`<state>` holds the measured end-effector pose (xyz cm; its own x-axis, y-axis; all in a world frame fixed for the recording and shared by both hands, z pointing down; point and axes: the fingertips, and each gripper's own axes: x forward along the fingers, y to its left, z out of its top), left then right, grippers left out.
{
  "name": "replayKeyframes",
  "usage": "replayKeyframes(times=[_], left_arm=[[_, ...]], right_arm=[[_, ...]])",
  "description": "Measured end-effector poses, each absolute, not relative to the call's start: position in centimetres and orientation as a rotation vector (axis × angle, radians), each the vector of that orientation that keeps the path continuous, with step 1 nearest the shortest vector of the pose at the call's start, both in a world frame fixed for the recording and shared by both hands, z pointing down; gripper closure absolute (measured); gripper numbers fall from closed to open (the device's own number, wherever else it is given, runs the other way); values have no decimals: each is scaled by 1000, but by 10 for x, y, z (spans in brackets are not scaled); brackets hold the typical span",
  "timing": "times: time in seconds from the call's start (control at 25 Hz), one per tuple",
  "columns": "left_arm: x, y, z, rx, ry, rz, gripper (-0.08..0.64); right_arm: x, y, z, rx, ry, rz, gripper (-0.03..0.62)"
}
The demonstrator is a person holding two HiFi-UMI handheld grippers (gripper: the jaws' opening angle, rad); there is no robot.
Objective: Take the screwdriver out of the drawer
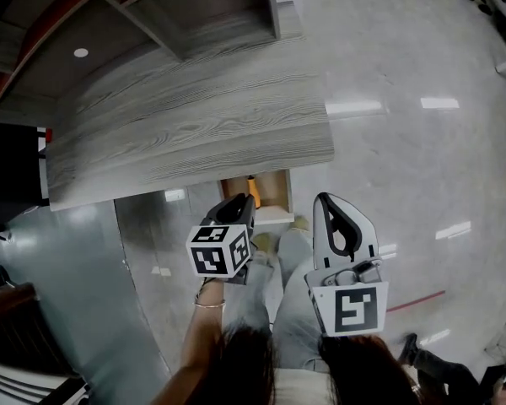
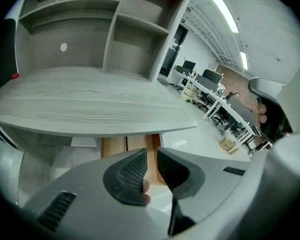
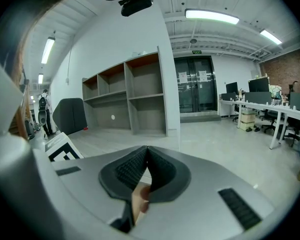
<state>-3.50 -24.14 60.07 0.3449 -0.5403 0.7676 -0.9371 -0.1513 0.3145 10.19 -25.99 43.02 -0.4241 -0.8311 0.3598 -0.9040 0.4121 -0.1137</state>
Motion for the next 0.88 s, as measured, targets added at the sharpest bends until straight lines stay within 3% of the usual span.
replayKeyframes(times=[0.88], left_arm=[[-45, -257, 722, 1654, -1280, 747, 457]], right_arm=[[62, -281, 532, 1417, -2414, 409, 566]])
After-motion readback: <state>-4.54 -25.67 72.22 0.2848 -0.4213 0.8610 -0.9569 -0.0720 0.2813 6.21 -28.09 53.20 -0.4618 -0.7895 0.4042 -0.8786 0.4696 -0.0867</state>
